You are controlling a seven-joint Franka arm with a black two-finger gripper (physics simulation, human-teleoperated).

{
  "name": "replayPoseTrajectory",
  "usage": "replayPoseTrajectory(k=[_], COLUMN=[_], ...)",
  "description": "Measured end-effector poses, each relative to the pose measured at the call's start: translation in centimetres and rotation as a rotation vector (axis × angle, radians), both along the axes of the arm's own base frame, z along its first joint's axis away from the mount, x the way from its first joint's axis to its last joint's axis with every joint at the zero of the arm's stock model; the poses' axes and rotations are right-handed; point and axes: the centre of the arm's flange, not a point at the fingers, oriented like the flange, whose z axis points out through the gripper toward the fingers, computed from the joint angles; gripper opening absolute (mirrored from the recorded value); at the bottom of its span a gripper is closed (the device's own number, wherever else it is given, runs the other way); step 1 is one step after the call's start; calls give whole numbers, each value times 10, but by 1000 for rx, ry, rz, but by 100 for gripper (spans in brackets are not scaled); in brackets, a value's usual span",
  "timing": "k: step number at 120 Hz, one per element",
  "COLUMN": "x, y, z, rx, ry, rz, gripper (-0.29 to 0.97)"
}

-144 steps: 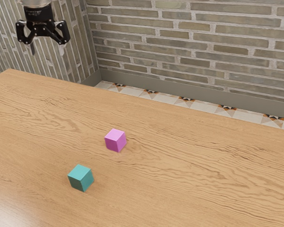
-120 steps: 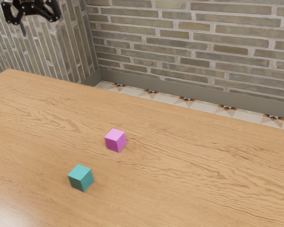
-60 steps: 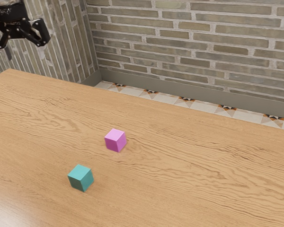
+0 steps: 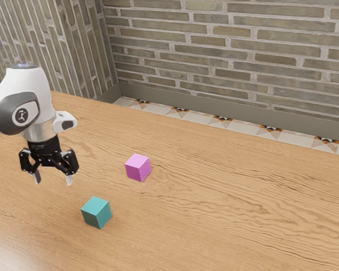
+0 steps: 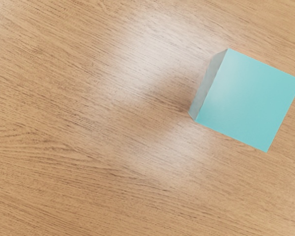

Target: Pick up the blue block with one arm, and put the blue block on the pink block with one arm

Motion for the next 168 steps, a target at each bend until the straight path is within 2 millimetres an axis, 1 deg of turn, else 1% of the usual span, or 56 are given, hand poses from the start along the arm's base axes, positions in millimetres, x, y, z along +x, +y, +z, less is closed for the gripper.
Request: replayPoseTrajectory(k=[9,22,30,37,48,57,80,85,95,102,121,151,168], x=[10,19,24,29,36,38,41,41,42,42,44,45,37], y=[1,-3,-7,-13,-16,-17,-29,-30,-30,-30,-34,-45,-44], z=[-14,-34,-58,-74,-84,-93,-99,-102,-115,-119,-119,-119,-118], rx=[15,25,24,14,3,-5,-27,-31,-39,-40,-35,-35,-35], ry=[-44,-87,-92,-103,-135,-140,-147,-142,-122,-119,-132,-140,-140], rz=[-81,-204,-273,-321,-365,-367,-359,-357,-353,-351,-376,-437,-446], gripper=[68,68,68,68,68,68,68,68,68,68,68,68,68])
